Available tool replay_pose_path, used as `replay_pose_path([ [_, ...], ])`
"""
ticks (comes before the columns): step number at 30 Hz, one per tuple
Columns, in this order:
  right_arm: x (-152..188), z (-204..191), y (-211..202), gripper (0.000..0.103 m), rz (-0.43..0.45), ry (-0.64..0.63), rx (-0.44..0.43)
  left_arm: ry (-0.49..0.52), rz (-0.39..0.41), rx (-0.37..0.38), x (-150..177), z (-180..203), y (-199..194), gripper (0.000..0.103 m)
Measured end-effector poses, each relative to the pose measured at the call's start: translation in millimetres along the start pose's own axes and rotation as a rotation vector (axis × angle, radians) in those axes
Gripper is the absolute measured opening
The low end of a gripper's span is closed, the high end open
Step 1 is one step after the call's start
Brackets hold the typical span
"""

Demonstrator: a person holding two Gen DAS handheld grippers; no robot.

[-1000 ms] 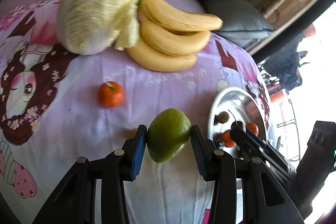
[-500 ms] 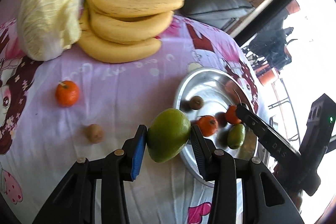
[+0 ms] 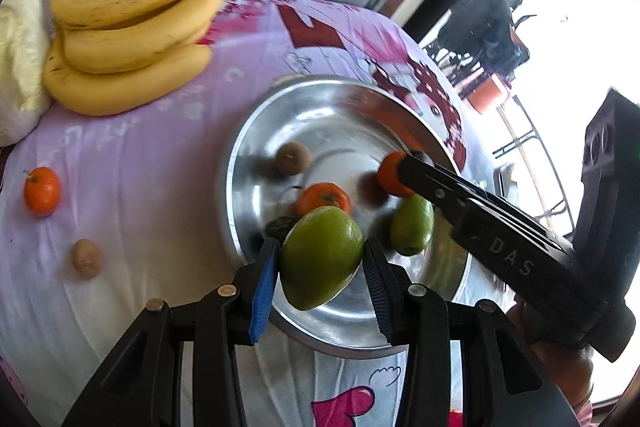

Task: Organize fruits
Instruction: 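Lower the mango into the bowl and open the left tool while the right tool lowers the cherry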

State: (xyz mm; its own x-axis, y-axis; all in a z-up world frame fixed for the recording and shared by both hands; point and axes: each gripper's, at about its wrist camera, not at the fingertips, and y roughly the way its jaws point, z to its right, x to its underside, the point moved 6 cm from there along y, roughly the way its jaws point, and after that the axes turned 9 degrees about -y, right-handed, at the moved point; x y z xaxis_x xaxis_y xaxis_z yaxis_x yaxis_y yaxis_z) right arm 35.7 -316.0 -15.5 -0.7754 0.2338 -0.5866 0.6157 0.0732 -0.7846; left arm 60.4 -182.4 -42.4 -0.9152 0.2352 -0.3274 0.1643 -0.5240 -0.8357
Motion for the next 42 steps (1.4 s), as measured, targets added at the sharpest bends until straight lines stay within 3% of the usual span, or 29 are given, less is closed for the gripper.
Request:
replay_pose_path([
  [14,7.6,-3.6,9.6,0.03,-0.066,-0.039,0.016,0.024,-0.06,-0.063,12.1,0.7,17.1,0.044],
  [42,15.4,-7.2,20.0,0.03,-0.116,-0.046,0.039,0.039,-0.059,-0.07,12.8,4.0,18.3,0.044],
])
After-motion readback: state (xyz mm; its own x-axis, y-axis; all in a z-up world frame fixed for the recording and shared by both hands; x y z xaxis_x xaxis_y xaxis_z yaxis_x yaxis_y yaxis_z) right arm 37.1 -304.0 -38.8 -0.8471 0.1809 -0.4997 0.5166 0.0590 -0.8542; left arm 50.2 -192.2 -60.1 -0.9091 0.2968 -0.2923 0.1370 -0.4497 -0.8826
